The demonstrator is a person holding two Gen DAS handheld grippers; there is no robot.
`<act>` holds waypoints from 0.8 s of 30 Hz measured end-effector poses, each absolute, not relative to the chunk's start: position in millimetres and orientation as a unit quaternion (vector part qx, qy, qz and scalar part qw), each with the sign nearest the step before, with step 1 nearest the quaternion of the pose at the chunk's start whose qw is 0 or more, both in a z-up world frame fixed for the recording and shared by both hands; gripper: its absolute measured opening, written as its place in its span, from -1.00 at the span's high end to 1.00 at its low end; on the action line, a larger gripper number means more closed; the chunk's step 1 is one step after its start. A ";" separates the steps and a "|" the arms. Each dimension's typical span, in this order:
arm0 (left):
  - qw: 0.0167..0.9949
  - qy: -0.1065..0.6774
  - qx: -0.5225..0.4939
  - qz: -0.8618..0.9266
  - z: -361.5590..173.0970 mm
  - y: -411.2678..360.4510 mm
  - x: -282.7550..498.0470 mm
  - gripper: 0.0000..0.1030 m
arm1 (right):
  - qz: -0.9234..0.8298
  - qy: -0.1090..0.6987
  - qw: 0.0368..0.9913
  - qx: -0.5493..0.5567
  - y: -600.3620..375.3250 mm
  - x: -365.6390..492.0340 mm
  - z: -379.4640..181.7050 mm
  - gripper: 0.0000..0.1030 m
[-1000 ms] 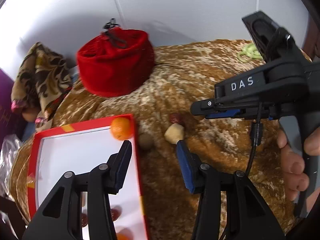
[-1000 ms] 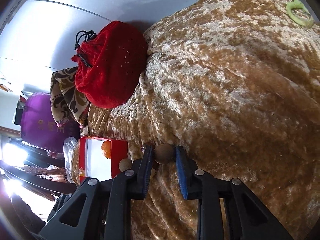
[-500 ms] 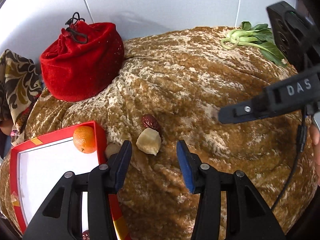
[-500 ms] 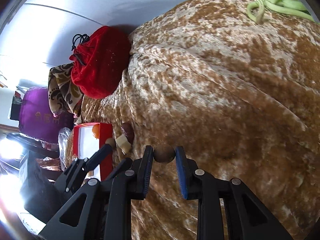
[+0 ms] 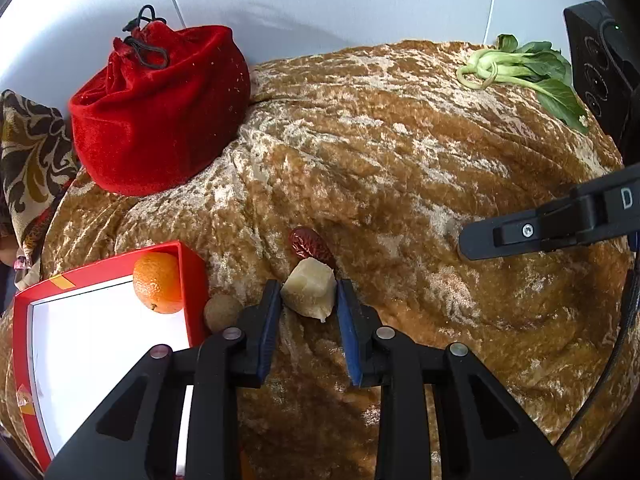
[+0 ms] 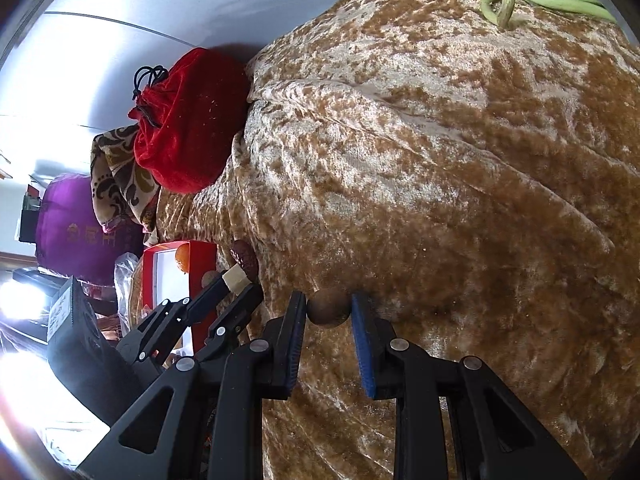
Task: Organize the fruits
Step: 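Grasp a brown nut with the right tool while the left tool grasps a pale cube, then carry the nut and cube into the tray and open both tools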
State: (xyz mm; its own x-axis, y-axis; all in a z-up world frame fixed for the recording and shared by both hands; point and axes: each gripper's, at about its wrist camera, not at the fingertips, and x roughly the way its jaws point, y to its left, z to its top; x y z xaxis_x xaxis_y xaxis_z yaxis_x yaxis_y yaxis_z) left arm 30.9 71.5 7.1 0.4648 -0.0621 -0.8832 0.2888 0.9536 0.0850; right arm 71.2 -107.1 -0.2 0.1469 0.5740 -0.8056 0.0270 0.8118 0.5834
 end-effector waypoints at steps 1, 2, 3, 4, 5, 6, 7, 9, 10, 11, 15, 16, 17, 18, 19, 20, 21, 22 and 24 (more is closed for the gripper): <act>0.849 0.506 0.111 -0.103 7.5 71.5 31.1 0.50 | 0.190 0.624 0.719 0.240 -106.4 71.0 0.0 0.54; 0.851 0.504 0.111 -0.103 8.9 71.7 30.5 0.50 | 0.191 0.624 0.719 0.241 -105.8 71.0 0.2 0.54; 0.852 0.501 0.110 -0.103 11.0 72.1 29.9 0.50 | 0.193 0.623 0.718 0.242 -105.0 70.8 0.7 0.54; 0.854 0.498 0.108 -0.105 14.3 72.3 28.8 0.50 | 0.194 0.622 0.719 0.241 -104.1 70.2 1.8 0.54; 0.856 0.495 0.106 -0.108 18.1 72.4 26.2 0.50 | 0.195 0.621 0.720 0.241 -103.2 69.9 2.9 0.54; 0.859 0.489 0.107 -0.109 23.5 72.4 23.5 0.50 | 0.197 0.620 0.721 0.240 -102.2 69.4 4.3 0.54; 0.861 0.484 0.108 -0.109 28.4 73.4 19.8 0.50 | 0.201 0.619 0.721 0.240 -100.6 69.2 5.8 0.54; 0.867 0.475 0.108 -0.106 40.3 75.7 13.1 0.50 | 0.208 0.615 0.722 0.239 -97.6 68.3 9.0 0.54; 0.869 0.472 0.105 -0.104 44.3 77.7 11.6 0.50 | 0.211 0.613 0.723 0.238 -95.6 67.8 10.7 0.54; 0.872 0.468 0.101 -0.099 49.8 81.6 7.9 0.50 | 0.215 0.612 0.723 0.237 -93.2 67.2 12.1 0.54; 0.883 0.455 0.081 -0.083 66.2 100.3 -1.6 0.50 | 0.231 0.605 0.725 0.233 -81.2 63.6 16.3 0.54; 0.884 0.453 0.075 -0.081 69.8 105.7 -4.1 0.50 | 0.235 0.604 0.725 0.232 -77.6 62.6 17.3 0.54; 0.885 0.453 0.067 -0.082 73.0 110.2 -6.1 0.50 | 0.238 0.603 0.726 0.232 -74.7 61.7 18.3 0.54; 0.886 0.452 0.061 -0.083 75.3 112.2 -8.0 0.50 | 0.243 0.600 0.727 0.230 -70.7 60.3 20.2 0.54; 0.886 0.451 0.057 -0.086 77.5 115.0 -9.5 0.50 | 0.247 0.598 0.728 0.229 -68.4 59.6 21.7 0.54; 0.887 0.450 0.057 -0.087 79.0 116.7 -11.1 0.50 | 0.251 0.596 0.728 0.229 -65.6 58.5 23.1 0.54; 0.887 0.449 0.059 -0.088 79.5 117.3 -12.1 0.50 | 0.256 0.594 0.727 0.228 -62.6 57.2 24.8 0.54; 0.887 0.449 0.061 -0.090 79.7 117.3 -13.3 0.50 | 0.260 0.592 0.728 0.227 -60.4 56.2 26.1 0.54; 0.884 0.453 0.056 -0.096 77.5 117.1 -14.8 0.50 | 0.266 0.588 0.730 0.224 -56.6 54.2 28.7 0.53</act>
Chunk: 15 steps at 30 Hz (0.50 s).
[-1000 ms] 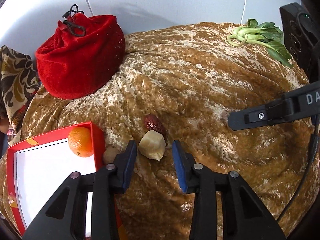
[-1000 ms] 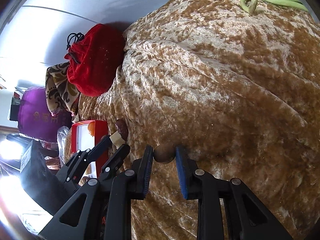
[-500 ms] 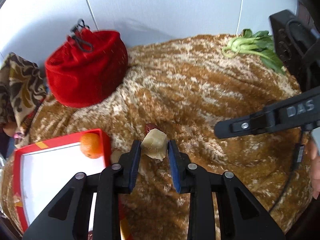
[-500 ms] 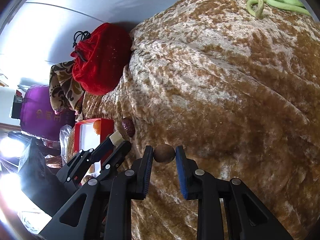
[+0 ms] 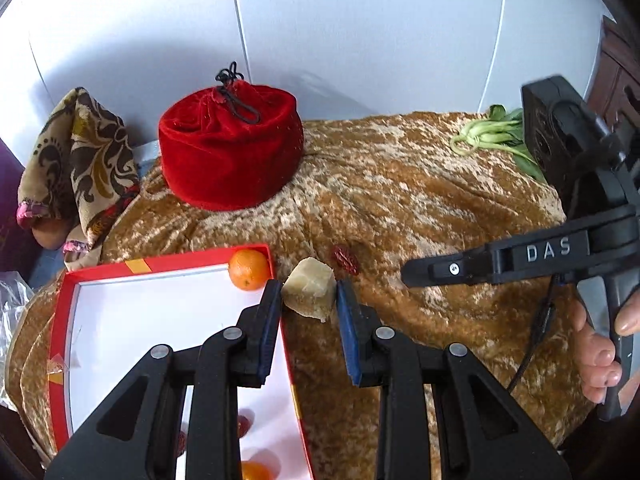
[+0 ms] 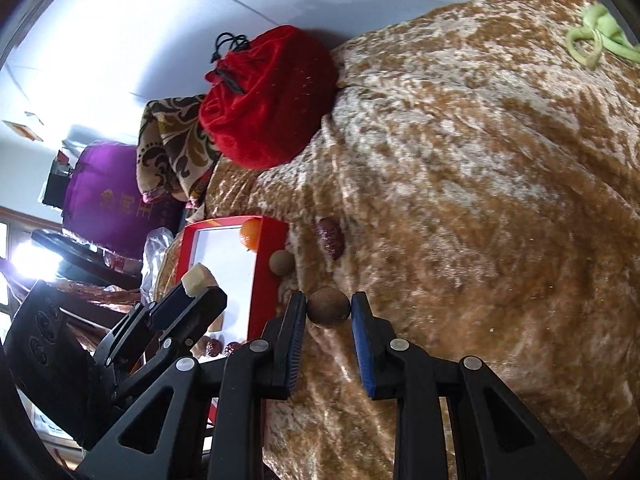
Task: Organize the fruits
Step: 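Carry the nut and cube into the tray and open both tools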
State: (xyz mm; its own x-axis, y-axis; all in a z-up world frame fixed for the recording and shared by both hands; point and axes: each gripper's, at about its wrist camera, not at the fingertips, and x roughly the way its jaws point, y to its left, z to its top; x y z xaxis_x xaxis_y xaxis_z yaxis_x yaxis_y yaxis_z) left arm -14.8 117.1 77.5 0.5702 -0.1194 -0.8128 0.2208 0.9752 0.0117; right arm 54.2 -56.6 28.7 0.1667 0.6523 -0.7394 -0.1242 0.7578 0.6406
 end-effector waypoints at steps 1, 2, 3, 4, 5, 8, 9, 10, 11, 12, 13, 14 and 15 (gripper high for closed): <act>0.883 0.455 0.060 -0.096 76.8 116.7 -16.4 0.50 | 0.268 0.587 0.730 0.224 -54.9 53.9 29.6 0.53; 0.883 0.454 0.064 -0.095 77.3 116.5 -18.1 0.50 | 0.270 0.586 0.730 0.224 -53.1 53.3 30.2 0.53; 0.884 0.453 0.066 -0.095 77.8 116.7 -19.4 0.50 | 0.273 0.584 0.731 0.223 -51.1 52.5 31.1 0.54; 0.885 0.452 0.066 -0.092 78.5 117.9 -20.7 0.50 | 0.275 0.583 0.731 0.222 -49.2 51.6 31.7 0.54; 0.885 0.452 0.066 -0.088 78.9 119.7 -22.2 0.50 | 0.277 0.582 0.732 0.222 -47.8 50.8 32.1 0.54; 0.887 0.450 0.068 -0.073 79.4 124.1 -24.2 0.50 | 0.283 0.580 0.732 0.219 -41.7 48.6 33.6 0.54; 0.888 0.450 0.065 -0.068 79.6 126.4 -24.2 0.50 | 0.286 0.580 0.731 0.217 -39.1 48.0 33.7 0.54; 0.888 0.450 0.065 -0.063 79.7 128.8 -24.3 0.50 | 0.288 0.580 0.730 0.217 -36.9 47.3 33.6 0.53; 0.889 0.449 0.069 -0.053 79.9 130.6 -24.6 0.50 | 0.291 0.580 0.730 0.216 -34.3 46.4 33.7 0.53; 0.890 0.449 0.071 -0.044 79.8 132.9 -24.3 0.50 | 0.295 0.580 0.729 0.213 -31.2 44.9 34.0 0.53; 0.889 0.450 0.069 -0.037 79.4 135.8 -24.2 0.50 | 0.298 0.580 0.729 0.210 -28.1 43.6 34.4 0.53; 0.888 0.455 0.062 -0.025 78.4 140.4 -23.3 0.50 | 0.301 0.580 0.728 0.209 -25.4 42.2 34.7 0.54; 0.887 0.458 0.059 -0.017 77.3 143.7 -22.7 0.50 | 0.305 0.580 0.727 0.206 -21.7 40.5 35.2 0.54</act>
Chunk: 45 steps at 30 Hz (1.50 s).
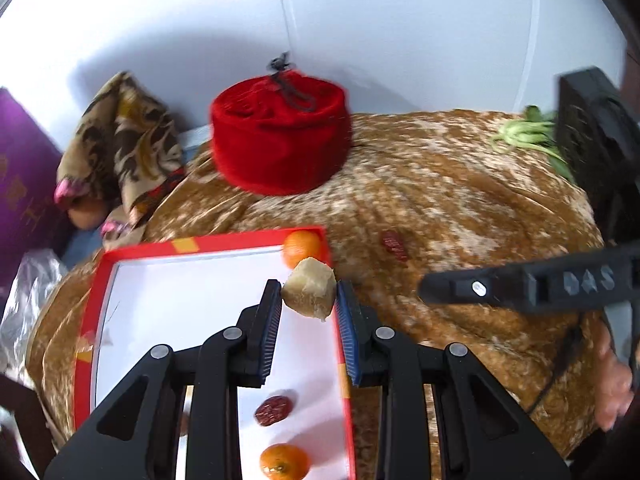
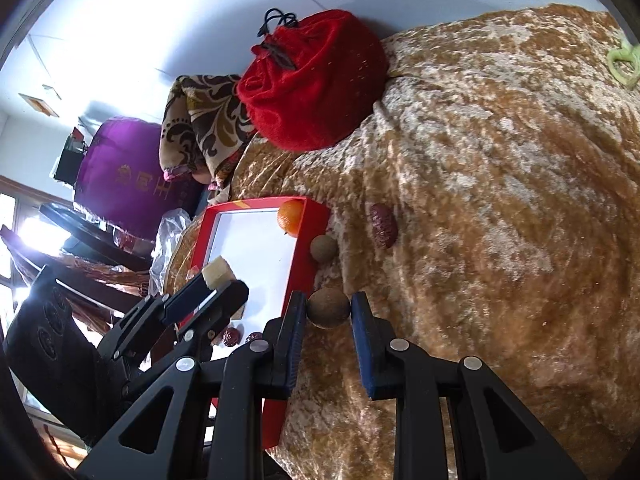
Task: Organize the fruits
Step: 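Carry the nut and cube into the tray and open both tools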
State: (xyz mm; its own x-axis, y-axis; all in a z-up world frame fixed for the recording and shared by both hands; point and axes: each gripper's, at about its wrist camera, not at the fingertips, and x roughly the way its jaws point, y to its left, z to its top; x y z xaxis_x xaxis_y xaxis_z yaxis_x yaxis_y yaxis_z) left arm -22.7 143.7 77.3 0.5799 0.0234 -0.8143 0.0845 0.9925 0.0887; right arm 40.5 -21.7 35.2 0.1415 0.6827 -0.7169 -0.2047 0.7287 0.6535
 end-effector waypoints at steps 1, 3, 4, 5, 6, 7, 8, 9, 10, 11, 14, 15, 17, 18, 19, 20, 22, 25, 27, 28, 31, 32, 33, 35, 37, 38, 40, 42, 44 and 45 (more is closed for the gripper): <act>0.885 0.462 0.055 -0.003 75.9 148.3 -21.7 0.50 | 0.310 0.579 0.726 0.203 -17.7 38.4 36.0 0.54; 0.882 0.469 0.047 0.019 73.2 155.1 -19.9 0.50 | 0.320 0.578 0.725 0.195 -10.6 33.9 37.2 0.54; 0.881 0.470 0.049 0.032 72.4 157.8 -19.6 0.50 | 0.323 0.578 0.724 0.193 -7.6 32.1 37.5 0.54; 0.880 0.469 0.054 0.045 72.0 159.5 -19.7 0.50 | 0.327 0.578 0.724 0.188 -3.6 29.5 37.7 0.54; 0.880 0.468 0.056 0.052 71.5 161.5 -19.6 0.50 | 0.330 0.578 0.724 0.183 -0.6 27.3 38.0 0.54; 0.880 0.468 0.055 0.060 71.2 163.6 -19.8 0.50 | 0.332 0.578 0.724 0.179 2.3 25.4 38.0 0.54; 0.880 0.466 0.058 0.069 71.1 164.6 -20.0 0.50 | 0.334 0.578 0.724 0.175 4.7 23.5 37.9 0.54; 0.880 0.464 0.067 0.079 71.0 164.6 -20.3 0.50 | 0.336 0.578 0.723 0.170 7.2 21.7 37.7 0.54; 0.880 0.461 0.074 0.088 70.6 164.6 -20.2 0.50 | 0.338 0.578 0.723 0.168 8.7 20.6 37.5 0.54; 0.880 0.459 0.078 0.094 70.8 164.6 -20.3 0.50 | 0.340 0.578 0.723 0.165 10.6 19.3 37.6 0.54; 0.880 0.451 0.093 0.112 71.7 164.8 -21.4 0.50 | 0.344 0.577 0.723 0.161 13.4 16.8 37.9 0.54; 0.880 0.449 0.097 0.117 72.1 165.0 -20.8 0.50 | 0.346 0.575 0.724 0.160 14.2 15.9 38.9 0.54; 0.881 0.443 0.108 0.129 72.7 164.8 -21.2 0.50 | 0.351 0.572 0.724 0.159 15.4 14.6 41.0 0.54; 0.881 0.441 0.112 0.132 73.8 164.3 -21.1 0.50 | 0.353 0.570 0.725 0.159 16.5 14.0 42.4 0.54; 0.881 0.438 0.114 0.136 74.7 164.6 -21.5 0.50 | 0.356 0.567 0.725 0.159 18.1 13.6 43.9 0.54; 0.882 0.435 0.117 0.141 75.3 165.4 -21.9 0.50 | 0.360 0.565 0.726 0.159 19.3 12.7 45.4 0.54; 0.880 0.433 0.124 0.149 75.4 166.4 -22.5 0.50 | 0.368 0.560 0.725 0.159 22.3 11.4 47.7 0.54; 0.878 0.431 0.132 0.162 75.3 169.4 -23.6 0.50 | 0.381 0.553 0.725 0.154 29.1 7.3 50.8 0.54; 0.876 0.432 0.131 0.171 74.4 174.8 -24.2 0.50 | 0.388 0.551 0.724 0.149 34.8 4.6 52.3 0.54; 0.875 0.434 0.129 0.174 74.2 176.5 -24.7 0.50 | 0.391 0.549 0.724 0.144 38.6 2.5 52.7 0.54; 0.868 0.443 0.125 0.185 70.3 186.0 -23.7 0.50 | 0.399 0.548 0.723 0.132 49.6 -3.2 51.9 0.54; 0.866 0.447 0.124 0.189 68.5 189.5 -22.9 0.50 | 0.402 0.548 0.722 0.130 53.1 -4.8 51.1 0.54; 0.864 0.449 0.122 0.191 67.3 191.8 -23.1 0.50 | 0.406 0.548 0.720 0.126 58.1 -7.0 49.8 0.54; 0.862 0.452 0.122 0.196 65.2 195.6 -22.8 0.50 | 0.408 0.551 0.719 0.116 66.7 -11.5 46.4 0.54; 0.858 0.455 0.126 0.201 62.4 196.6 -22.6 0.50 | 0.410 0.552 0.719 0.105 73.5 -16.3 43.3 0.53; 0.856 0.459 0.125 0.201 60.3 198.1 -21.9 0.50 | 0.410 0.552 0.719 0.098 77.9 -19.1 41.3 0.53; 0.853 0.465 0.125 0.201 56.9 198.9 -21.3 0.50 | 0.411 0.552 0.721 0.084 84.6 -23.8 38.2 0.53; 0.848 0.472 0.129 0.203 52.7 200.4 -19.4 0.50 | 0.415 0.553 0.719 0.073 90.2 -28.7 34.9 0.53; 0.844 0.478 0.131 0.206 49.1 202.4 -17.3 0.50 | 0.419 0.555 0.716 0.065 94.7 -32.8 32.0 0.53; 0.841 0.481 0.133 0.208 47.0 203.2 -15.9 0.50 | 0.420 0.556 0.715 0.062 95.1 -34.4 30.8 0.53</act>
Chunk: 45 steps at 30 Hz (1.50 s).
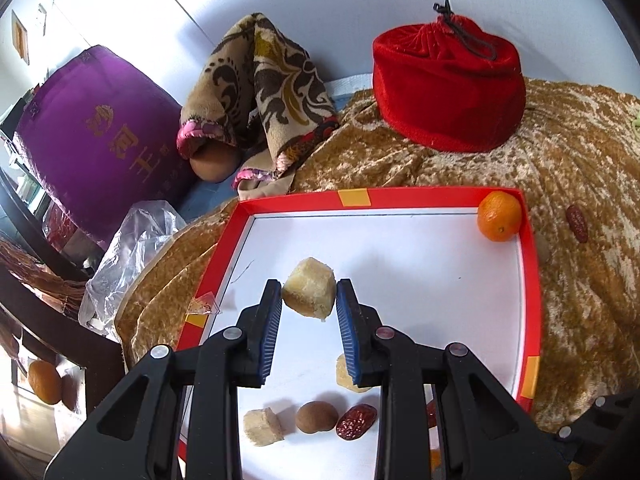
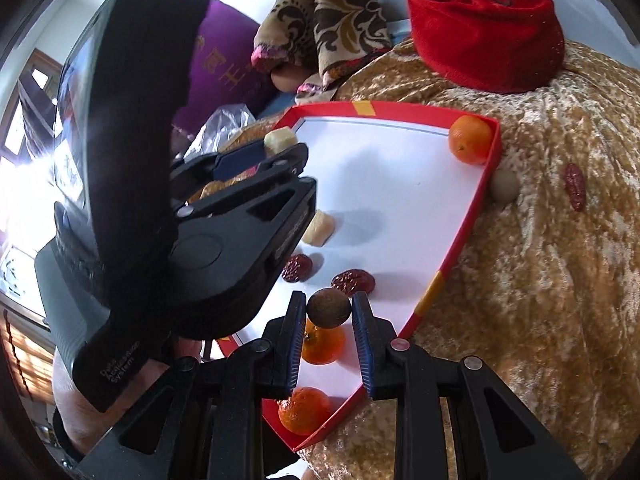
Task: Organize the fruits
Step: 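Carry the nut and cube into the tray and open both tools, then grasp a red date with the right tool while the left tool moves back over the cloth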
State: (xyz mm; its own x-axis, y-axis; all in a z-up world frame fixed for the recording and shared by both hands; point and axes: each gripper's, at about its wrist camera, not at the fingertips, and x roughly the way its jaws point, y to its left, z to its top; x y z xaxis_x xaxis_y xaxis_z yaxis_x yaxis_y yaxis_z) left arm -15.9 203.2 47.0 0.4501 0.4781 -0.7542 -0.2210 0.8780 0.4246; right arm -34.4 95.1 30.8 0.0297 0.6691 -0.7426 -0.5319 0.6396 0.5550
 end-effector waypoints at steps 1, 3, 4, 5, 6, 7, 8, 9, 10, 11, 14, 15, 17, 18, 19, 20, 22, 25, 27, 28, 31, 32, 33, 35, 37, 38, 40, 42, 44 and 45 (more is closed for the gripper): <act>0.838 0.485 0.135 0.210 44.6 204.3 -14.8 0.50 | 0.420 0.556 0.715 0.057 96.4 -35.8 29.2 0.53; 0.832 0.496 0.136 0.209 39.6 205.4 -12.0 0.50 | 0.417 0.557 0.717 0.047 97.9 -37.8 26.3 0.53; 0.830 0.500 0.137 0.207 37.6 205.5 -10.5 0.50 | 0.415 0.556 0.719 0.042 99.2 -38.0 25.2 0.53; 0.826 0.505 0.139 0.206 34.7 204.3 -8.8 0.50 | 0.414 0.556 0.720 0.037 100.0 -38.5 24.0 0.52; 0.824 0.509 0.141 0.206 32.5 202.3 -8.0 0.49 | 0.412 0.555 0.722 0.034 100.9 -38.6 24.1 0.49; 0.821 0.513 0.143 0.203 30.2 200.3 -6.8 0.49 | 0.411 0.554 0.723 0.032 101.0 -38.4 23.8 0.49; 0.820 0.516 0.145 0.202 28.7 198.8 -5.9 0.49 | 0.410 0.554 0.724 0.031 101.1 -37.7 23.9 0.49; 0.819 0.516 0.147 0.202 28.0 197.5 -5.1 0.49 | 0.410 0.554 0.724 0.032 100.2 -37.2 24.4 0.49; 0.819 0.516 0.146 0.203 28.3 196.9 -4.3 0.49 | 0.411 0.554 0.723 0.034 98.9 -36.6 25.7 0.49; 0.820 0.515 0.144 0.204 29.0 196.7 -3.6 0.49 | 0.412 0.553 0.723 0.038 96.7 -35.2 27.4 0.49; 0.824 0.510 0.129 0.211 33.5 198.8 -2.1 0.45 | 0.412 0.544 0.728 0.058 80.2 -27.4 39.0 0.49; 0.825 0.507 0.127 0.214 35.1 199.3 -2.0 0.42 | 0.410 0.542 0.731 0.064 74.1 -23.8 42.7 0.49; 0.830 0.497 0.121 0.222 39.7 200.7 -2.2 0.24 | 0.402 0.537 0.736 0.094 56.4 -11.5 50.0 0.48; 0.832 0.494 0.117 0.224 41.4 201.6 -2.4 0.19 | 0.397 0.535 0.737 0.108 48.1 -5.1 52.6 0.48; 0.835 0.489 0.111 0.226 44.2 202.1 -2.9 0.16 | 0.392 0.533 0.740 0.119 40.3 1.0 55.3 0.48; 0.840 0.483 0.101 0.224 47.9 202.3 -3.7 0.16 | 0.383 0.528 0.747 0.131 29.4 8.2 58.9 0.48; 0.847 0.475 0.092 0.221 53.0 201.2 -4.3 0.16 | 0.365 0.523 0.756 0.145 16.2 21.8 63.1 0.48; 0.857 0.465 0.080 0.207 59.7 196.0 -6.1 0.10 | 0.337 0.522 0.767 0.163 -5.5 39.2 63.1 0.48; 0.860 0.461 0.082 0.201 61.7 192.4 -6.8 0.05 | 0.314 0.528 0.770 0.175 -16.0 53.1 56.0 0.48; 0.862 0.460 0.084 0.196 62.2 190.6 -6.8 0.05 | 0.305 0.534 0.766 0.186 -23.3 57.5 51.2 0.48; 0.868 0.454 0.082 0.184 64.9 187.5 -7.5 0.05 | 0.284 0.547 0.760 0.208 -34.2 66.8 40.5 0.48; 0.871 0.452 0.079 0.174 66.3 185.8 -7.6 0.05 | 0.279 0.550 0.759 0.209 -36.1 67.9 38.3 0.48; 0.874 0.450 0.076 0.167 67.5 184.1 -7.8 0.05 | 0.274 0.552 0.758 0.212 -39.4 65.7 36.7 0.48; 0.879 0.447 0.073 0.152 69.5 178.1 -8.6 0.05 | 0.271 0.554 0.756 0.219 -42.8 66.8 35.3 0.48; 0.880 0.446 0.078 0.140 69.8 171.9 -8.7 0.05 | 0.268 0.553 0.758 0.218 -45.0 66.8 35.7 0.48; 0.880 0.446 0.082 0.137 69.4 168.6 -8.8 0.05 | 0.267 0.553 0.758 0.218 -43.5 67.3 34.9 0.48; 0.880 0.449 0.088 0.124 67.6 163.6 -9.2 0.05 | 0.267 0.554 0.758 0.218 -42.3 68.9 34.5 0.48; 0.879 0.453 0.095 0.113 65.3 158.6 -11.4 0.05 | 0.266 0.555 0.759 0.213 -37.9 71.6 32.3 0.48; 0.876 0.463 0.097 0.095 61.9 155.1 -14.6 0.05 | 0.263 0.557 0.759 0.210 -33.4 75.2 29.3 0.48; 0.875 0.467 0.092 0.091 61.5 156.4 -15.6 0.05 | 0.264 0.558 0.758 0.210 -29.7 77.1 27.3 0.48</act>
